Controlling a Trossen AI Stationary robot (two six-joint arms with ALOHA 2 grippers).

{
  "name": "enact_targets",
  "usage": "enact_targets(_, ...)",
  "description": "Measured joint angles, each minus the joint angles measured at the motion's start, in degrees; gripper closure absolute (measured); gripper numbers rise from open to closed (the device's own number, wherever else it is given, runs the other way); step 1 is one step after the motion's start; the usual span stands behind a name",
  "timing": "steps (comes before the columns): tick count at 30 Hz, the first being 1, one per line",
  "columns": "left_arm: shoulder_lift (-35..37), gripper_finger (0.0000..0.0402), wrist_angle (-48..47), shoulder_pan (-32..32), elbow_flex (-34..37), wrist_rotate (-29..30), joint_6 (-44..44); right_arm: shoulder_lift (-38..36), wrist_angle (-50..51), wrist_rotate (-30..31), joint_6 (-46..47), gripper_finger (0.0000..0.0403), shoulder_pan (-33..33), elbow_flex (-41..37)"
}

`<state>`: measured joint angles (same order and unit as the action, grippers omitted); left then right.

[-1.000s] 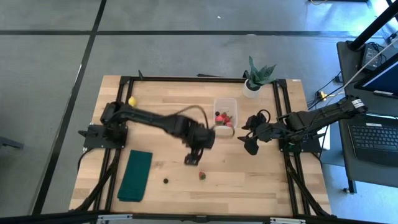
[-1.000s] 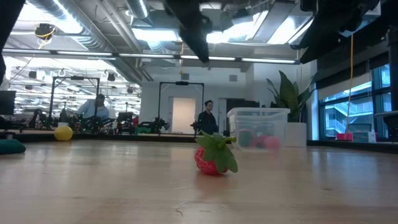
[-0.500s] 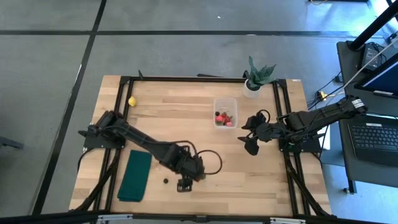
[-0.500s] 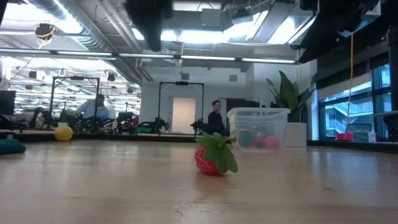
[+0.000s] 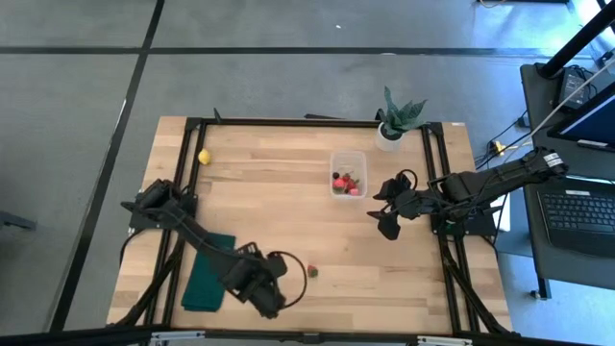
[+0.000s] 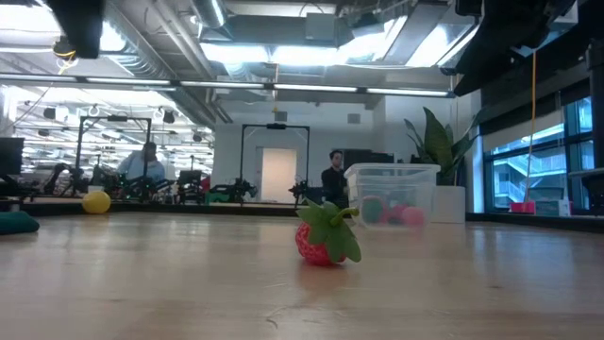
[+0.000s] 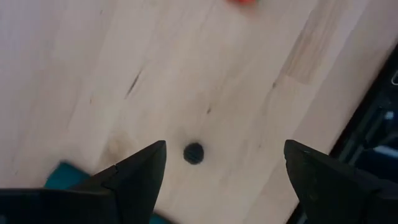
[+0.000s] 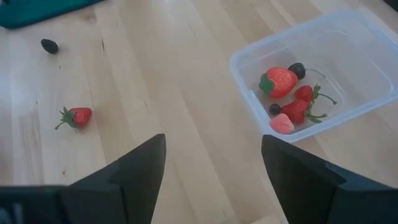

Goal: Pick and placing Produce into tupperware
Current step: Put the blackberry into the transparent container

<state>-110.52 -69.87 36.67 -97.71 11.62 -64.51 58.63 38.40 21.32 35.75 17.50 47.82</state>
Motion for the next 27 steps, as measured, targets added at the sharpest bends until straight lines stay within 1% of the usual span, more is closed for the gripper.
enact_targets(2, 0.06, 0.0088, -0.17, 0.98, 0.81, 1.40, -3.04, 0.00, -0.15, 0.00, 0.02, 0.0136, 0.00, 0.01)
enact_targets(6, 2.64, 0.0088, 1.96, 2.19, 4.71, 3.03, -7.81, 0.00, -1.26, 0.00, 0.04, 0.0136, 0.00, 0.01)
enact_targets(9, 4.53, 0.0088, 5.06, 2.92, 9.34, 3.97, -10.41, 0.00, -1.65, 0.00, 0.25, 0.0136, 0.00, 0.01)
enact_targets(14, 8.48, 0.0088, 12.03, 3.55, 17.50, 3.85, -14.86, 0.00, -1.98, 0.00, 1.57, 0.0136, 0.00, 0.01)
enact_targets(17, 9.72, 0.0088, 14.30, 3.64, 21.15, 3.03, -17.76, 0.02, -3.17, 0.00, 1.50, 0.0136, 0.00, 0.01)
enact_targets(22, 9.64, 0.0088, 17.53, 3.42, 26.11, -2.04, -20.58, 0.00, -4.17, 0.01, 1.22, 0.0136, 0.00, 0.01)
enact_targets(27, 9.62, 0.0088, 23.20, 3.32, 28.84, -2.34, -22.02, 0.00, -4.23, 0.00, 1.20, 0.0136, 0.00, 0.01)
